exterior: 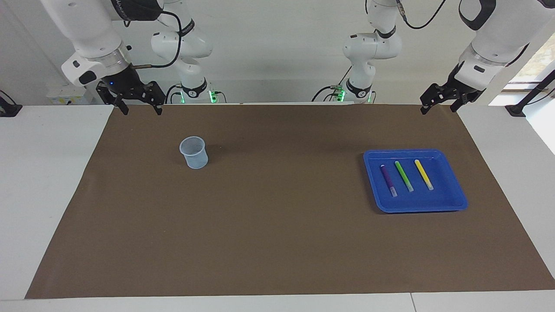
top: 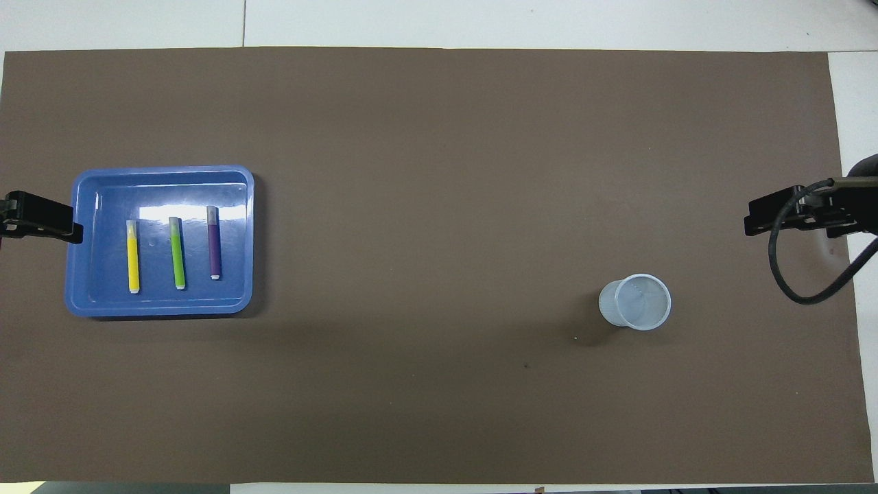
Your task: Transfer and insert pens with both arms
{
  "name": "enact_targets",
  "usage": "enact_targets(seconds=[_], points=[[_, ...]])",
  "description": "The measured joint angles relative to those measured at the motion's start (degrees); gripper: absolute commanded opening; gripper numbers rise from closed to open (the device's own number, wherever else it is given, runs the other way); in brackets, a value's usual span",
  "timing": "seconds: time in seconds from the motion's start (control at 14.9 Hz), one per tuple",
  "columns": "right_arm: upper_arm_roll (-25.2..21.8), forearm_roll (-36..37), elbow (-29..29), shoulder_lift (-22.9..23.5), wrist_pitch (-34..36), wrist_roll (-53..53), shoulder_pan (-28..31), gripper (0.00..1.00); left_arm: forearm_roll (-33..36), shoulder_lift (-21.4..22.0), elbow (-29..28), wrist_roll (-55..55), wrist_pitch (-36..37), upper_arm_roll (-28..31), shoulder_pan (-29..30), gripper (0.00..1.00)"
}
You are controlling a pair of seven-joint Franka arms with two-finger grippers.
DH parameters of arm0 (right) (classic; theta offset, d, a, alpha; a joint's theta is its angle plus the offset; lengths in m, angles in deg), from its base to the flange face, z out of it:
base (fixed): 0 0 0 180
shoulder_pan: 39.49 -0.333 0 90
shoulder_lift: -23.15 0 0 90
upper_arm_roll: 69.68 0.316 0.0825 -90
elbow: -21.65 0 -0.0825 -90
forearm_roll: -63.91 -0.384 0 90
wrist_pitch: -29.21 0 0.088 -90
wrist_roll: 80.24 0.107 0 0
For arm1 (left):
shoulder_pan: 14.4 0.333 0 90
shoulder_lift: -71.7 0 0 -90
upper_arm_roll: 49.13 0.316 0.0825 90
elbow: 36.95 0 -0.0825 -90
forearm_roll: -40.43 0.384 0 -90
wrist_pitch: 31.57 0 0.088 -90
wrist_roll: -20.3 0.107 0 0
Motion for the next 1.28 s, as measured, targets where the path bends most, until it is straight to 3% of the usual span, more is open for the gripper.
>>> enact_targets(seconds=[0.94,1.28], points=[[1.1,0.0,-0.1,0.0,0.0,0.0,0.0,1.0,0.0,0.0,-0.2,0.1,-0.4,0.1,0.9,1.0],[0.9,0.2,-0.1,0.0,0.1,0.0,0.2,1.0,0.0,0.1,-4.7,2.5,-5.4,0.2,5.4,1.0]])
